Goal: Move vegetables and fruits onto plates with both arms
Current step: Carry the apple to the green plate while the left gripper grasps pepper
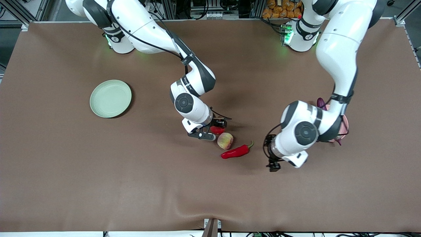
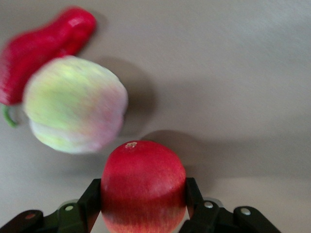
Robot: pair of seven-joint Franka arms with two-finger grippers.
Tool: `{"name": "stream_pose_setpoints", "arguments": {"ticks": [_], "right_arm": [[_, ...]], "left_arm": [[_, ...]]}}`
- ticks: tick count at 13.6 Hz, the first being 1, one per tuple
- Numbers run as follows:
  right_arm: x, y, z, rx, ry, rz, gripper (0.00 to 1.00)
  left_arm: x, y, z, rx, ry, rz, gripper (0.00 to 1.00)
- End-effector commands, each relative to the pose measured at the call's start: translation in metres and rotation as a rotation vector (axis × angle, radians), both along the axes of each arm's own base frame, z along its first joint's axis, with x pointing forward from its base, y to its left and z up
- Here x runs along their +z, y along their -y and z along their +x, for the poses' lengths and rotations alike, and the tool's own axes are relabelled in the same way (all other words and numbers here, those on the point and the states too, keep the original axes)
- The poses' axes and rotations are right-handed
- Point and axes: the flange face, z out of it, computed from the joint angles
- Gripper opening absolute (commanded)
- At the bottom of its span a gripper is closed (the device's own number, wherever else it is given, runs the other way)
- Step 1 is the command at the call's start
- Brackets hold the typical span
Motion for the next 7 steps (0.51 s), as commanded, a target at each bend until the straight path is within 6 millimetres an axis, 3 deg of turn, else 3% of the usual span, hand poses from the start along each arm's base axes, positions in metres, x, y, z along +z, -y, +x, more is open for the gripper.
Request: {"name": "stream_pose_setpoints", "arguments": {"ticks": [1, 3, 5, 7], "right_arm": [[0.084, 0.048, 0.025, 0.002, -0.068, 0.005, 0.0], [0.14, 0.106, 0.041, 0.035, -0.126, 0.006, 0.0], [0.184, 0.191, 0.056, 0.132, -0.117, 0.009, 0.0], [0.201, 0.266, 0.051, 0.235, -0.091, -0.128, 0.0]], "left_arm": [[-0.011, 0.027, -0.006, -0.02, 0.026, -0.031, 1.0], [-0.033, 0.054, -0.019, -0.04, 0.027, -0.037, 1.0], [-0.046, 0.073, -0.027, -0.065, 0.039, -0.043, 1.0], [-0.057, 0.084, -0.031, -0.082, 0.069, -0.058, 1.0]]}}
